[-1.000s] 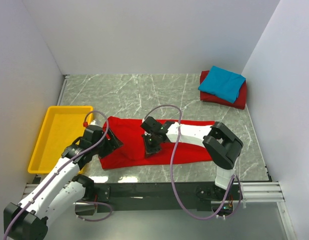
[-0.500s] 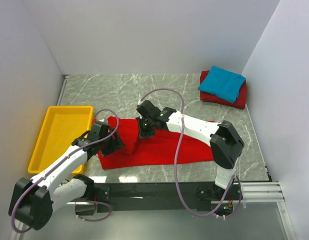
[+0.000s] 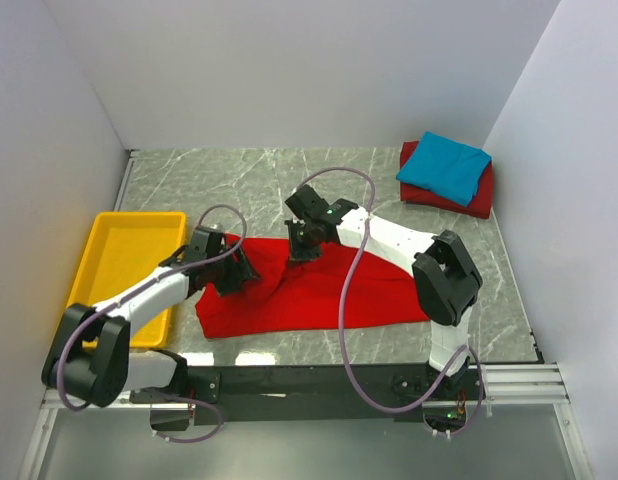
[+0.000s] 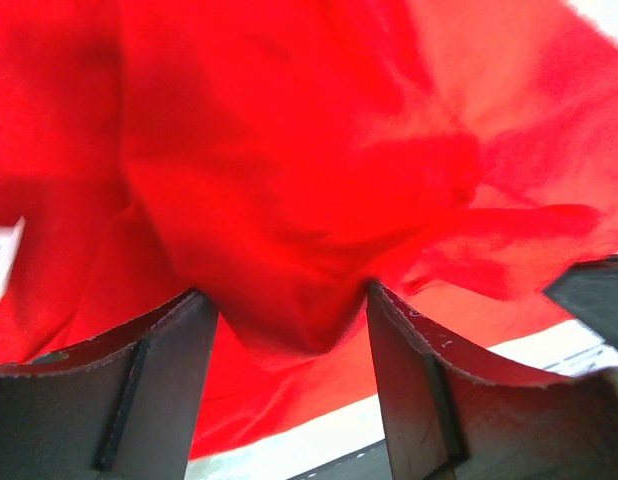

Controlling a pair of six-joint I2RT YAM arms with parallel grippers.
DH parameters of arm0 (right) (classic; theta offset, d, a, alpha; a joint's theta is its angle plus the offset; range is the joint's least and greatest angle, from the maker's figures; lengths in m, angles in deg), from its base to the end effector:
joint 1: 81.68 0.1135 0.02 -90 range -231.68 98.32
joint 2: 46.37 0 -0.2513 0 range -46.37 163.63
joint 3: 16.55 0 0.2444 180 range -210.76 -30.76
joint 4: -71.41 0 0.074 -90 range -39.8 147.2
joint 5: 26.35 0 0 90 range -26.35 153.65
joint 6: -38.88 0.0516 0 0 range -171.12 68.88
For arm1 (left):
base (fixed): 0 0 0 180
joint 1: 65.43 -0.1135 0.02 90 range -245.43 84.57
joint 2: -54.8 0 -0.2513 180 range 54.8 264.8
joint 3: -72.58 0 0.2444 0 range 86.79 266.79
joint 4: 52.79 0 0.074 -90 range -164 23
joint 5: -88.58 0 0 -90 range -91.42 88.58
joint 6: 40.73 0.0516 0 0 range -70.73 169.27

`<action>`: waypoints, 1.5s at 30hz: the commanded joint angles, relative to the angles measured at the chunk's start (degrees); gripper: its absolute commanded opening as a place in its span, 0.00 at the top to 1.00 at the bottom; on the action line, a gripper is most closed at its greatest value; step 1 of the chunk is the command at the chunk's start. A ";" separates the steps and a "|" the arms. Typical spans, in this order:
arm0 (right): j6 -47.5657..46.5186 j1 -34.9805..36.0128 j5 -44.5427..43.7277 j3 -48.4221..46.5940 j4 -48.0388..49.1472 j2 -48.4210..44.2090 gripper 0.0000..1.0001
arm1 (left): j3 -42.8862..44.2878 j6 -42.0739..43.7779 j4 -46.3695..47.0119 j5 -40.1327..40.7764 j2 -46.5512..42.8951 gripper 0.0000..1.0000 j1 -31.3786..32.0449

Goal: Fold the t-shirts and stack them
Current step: Fold the tshirt

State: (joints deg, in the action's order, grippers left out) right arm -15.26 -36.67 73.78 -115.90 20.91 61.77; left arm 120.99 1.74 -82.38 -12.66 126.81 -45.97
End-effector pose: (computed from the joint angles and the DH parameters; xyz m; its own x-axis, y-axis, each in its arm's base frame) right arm 0.2789 0.2918 0.2077 -0.9377 -0.1223 -0.3253 -0.2596 0.8688 0.4217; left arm 0.2239 -0.0898 0.1549 -0.8320 -0.4734 -0.2894 -0.2619 0.7949 -0.5473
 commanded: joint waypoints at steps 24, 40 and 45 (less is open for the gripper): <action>0.18 -1.86 0.33 -2.05 -1.76 1.46 1.00 | 0.62 4.64 3.95 -9.06 -8.44 0.47 -7.07; -0.70 -1.77 0.68 -0.99 -1.94 1.02 1.00 | -7.21 4.64 0.79 -12.49 -14.00 0.47 -6.81; -1.40 -1.77 0.59 -1.78 -2.55 1.64 1.00 | -7.74 4.55 2.45 -12.22 -11.46 0.47 -6.46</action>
State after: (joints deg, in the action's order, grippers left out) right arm -15.74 -38.13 74.31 -116.67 19.29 63.69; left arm 112.88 6.11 -82.53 -24.12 113.68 -52.79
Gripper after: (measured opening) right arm 0.014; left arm 0.528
